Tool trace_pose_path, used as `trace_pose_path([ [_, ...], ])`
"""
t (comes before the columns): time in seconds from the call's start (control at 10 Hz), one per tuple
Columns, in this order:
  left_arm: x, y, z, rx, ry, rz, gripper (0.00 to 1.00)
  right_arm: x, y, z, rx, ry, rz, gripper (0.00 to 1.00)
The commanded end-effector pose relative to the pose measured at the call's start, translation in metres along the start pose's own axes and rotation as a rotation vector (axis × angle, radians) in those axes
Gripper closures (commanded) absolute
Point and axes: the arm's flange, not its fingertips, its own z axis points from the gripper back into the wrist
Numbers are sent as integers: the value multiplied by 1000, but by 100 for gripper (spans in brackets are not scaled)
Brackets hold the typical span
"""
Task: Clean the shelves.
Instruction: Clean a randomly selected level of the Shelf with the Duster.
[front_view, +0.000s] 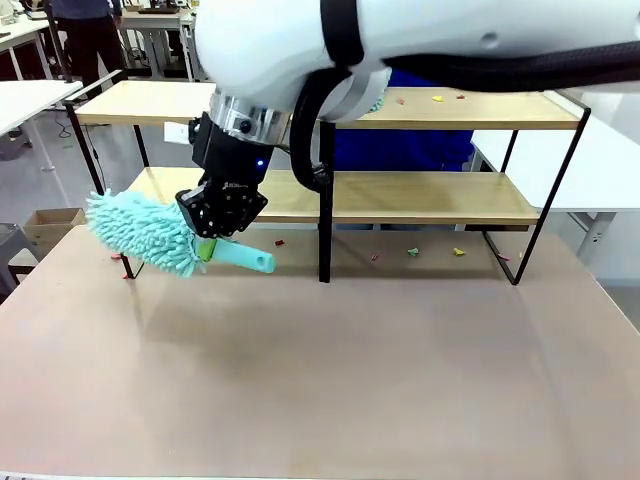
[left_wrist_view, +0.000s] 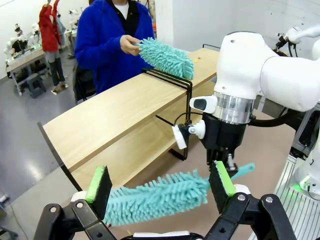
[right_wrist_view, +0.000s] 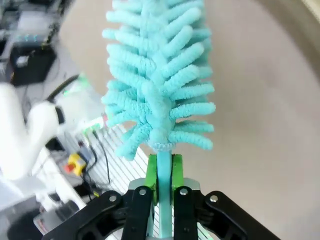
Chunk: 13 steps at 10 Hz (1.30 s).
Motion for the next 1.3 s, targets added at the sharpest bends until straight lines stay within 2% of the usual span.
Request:
trace_pose_path([
  [0.0, -1, -1, -2, 8, 5, 3, 0, -30, -21, 34, 100, 27, 86, 88],
  [0.2, -1, -1, -2, 8, 5, 3, 0, -47, -31, 42, 167, -1, 64, 88],
  [0.4, -1, -1, -2, 8, 5, 3, 0, -66, -30, 55, 258, 44, 79, 88],
  [0.5, -1, -1, -2, 8, 5, 3, 0, -87, -27, 77, 250, 59, 76, 88],
  [0.6, -1, -1, -2, 8, 5, 3, 0, -118, -27, 114, 222, 22, 49, 88],
  [0.8, -1, -1, -2, 8, 5, 3, 0, -185, -29, 199, 156, -138, -25, 88],
  [0.9, -1, -1, -2, 8, 5, 3, 0, -213, -19, 227, 177, -161, -2, 88],
  [1.0, -1, -1, -2, 8, 5, 3, 0, -234, -6, 239, 217, -167, 5, 88],
  [1.1, -1, -1, -2, 8, 5, 3, 0, -184, -22, 217, 162, -112, -7, 88],
  [1.2, -1, -1, -2, 8, 5, 3, 0, -222, -12, 249, 168, -152, -1, 88],
])
